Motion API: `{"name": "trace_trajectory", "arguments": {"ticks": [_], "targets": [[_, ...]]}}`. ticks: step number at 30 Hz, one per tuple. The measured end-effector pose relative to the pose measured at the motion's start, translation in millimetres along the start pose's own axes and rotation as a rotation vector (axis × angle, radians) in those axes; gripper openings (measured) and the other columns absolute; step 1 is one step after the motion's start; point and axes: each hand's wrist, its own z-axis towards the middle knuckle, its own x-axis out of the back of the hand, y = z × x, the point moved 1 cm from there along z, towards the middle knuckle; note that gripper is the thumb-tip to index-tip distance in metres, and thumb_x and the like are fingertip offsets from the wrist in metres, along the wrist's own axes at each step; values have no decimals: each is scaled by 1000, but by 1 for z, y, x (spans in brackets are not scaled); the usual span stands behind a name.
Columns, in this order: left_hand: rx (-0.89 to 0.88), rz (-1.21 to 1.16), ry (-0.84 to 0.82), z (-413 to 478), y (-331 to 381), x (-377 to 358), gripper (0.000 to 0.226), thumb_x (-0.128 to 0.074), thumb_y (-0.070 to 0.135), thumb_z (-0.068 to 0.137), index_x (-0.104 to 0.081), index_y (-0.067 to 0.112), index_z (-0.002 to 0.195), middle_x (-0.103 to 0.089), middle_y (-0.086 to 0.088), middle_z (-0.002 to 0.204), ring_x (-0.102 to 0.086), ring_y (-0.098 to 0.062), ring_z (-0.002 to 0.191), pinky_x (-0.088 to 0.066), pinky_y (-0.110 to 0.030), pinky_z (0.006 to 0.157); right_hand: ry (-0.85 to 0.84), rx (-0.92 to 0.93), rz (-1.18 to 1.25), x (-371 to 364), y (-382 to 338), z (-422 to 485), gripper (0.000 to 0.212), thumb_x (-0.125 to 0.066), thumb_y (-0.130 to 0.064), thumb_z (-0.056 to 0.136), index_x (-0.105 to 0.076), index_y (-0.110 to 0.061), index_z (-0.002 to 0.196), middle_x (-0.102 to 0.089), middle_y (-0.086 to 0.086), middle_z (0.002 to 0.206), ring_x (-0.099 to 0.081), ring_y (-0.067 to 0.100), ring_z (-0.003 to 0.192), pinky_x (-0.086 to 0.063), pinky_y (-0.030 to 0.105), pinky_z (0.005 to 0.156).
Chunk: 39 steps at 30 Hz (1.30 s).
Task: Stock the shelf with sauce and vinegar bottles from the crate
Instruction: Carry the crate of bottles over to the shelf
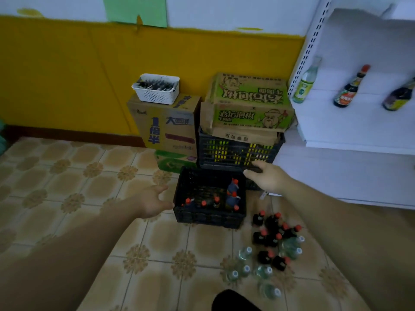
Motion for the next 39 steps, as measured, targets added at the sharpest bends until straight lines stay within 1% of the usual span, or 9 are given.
{"name": "trace_trajectory", "arguments": {"ticks": [3,8,13,17,22,26,30,34,39], "targets": [[-5,4,-21,37,-10,12,77,-60,47,87,-21,22,150,-18,-4,157,-29,-26,138,-32,-36,109,79,-47,18,-5,-3,18,74,-47,-64,90,-31,-24,150,-35,3,154,-39,26,136,-32,27,102],[13,118,-78,110,-23,21,80,-56,54,87,-19,23,150,-17,-6,157,-22,-25,141,-26,-35,110,77,-130,42,-14,6,70,68,-49,-59,92,-33,-24,149,-38,7,151,-57,29,118,-40,31,100],[61,158,-131,196,-34,19,80,-53,57,87,-18,22,150,-17,-8,157,-24,-27,141,-27,-34,110,74,-171,67,-26,36,147,55,-50,-50,94,-46,-21,140,-49,8,143,-48,27,126,-38,31,97],[102,115,-145,266,-42,2,78,-55,54,87,-19,23,150,-17,-8,157,-24,-26,141,-27,-34,110,28,-239,73,-44,71,218,60,-48,-54,93,-44,-19,143,-49,5,144,-46,24,129,-33,28,96],[137,115,-192,354,-72,-33,76,-54,51,89,-20,22,150,-19,-9,156,-26,-26,140,-29,-34,110,41,-303,113,-87,119,294,58,-46,-57,92,-46,-25,141,-47,5,145,-45,27,129,-33,30,94],[173,146,-175,439,-112,-77,74,-56,52,87,-26,23,148,-28,-11,152,-42,-30,130,-40,-33,99,52,-403,157,-140,176,353,69,-45,-66,87,-39,-29,145,-39,8,151,-42,32,133,-36,40,105],[206,127,-141,512,-161,-129,73,-56,53,86,-27,26,147,-28,-13,152,-53,-32,117,-44,-31,83,108,-470,183,-195,237,403,69,-50,-64,87,-39,-28,145,-45,12,145,-50,35,122,-41,34,85],[229,12,-116,552,-207,-182,72,-56,49,88,-23,29,148,-25,-18,152,-34,-36,134,-36,-45,105,172,-503,229,-239,282,445,68,-51,-58,90,-33,-27,148,-40,13,148,-46,35,127,-39,32,89],[92,-113,-46,572,-236,-235,64,-58,39,89,-30,29,146,-46,-17,137,-48,-37,121,-41,-49,101,248,-491,285,-283,316,480,60,-53,-52,91,-33,-36,145,-51,13,135,-53,33,109,-38,30,80]]}}
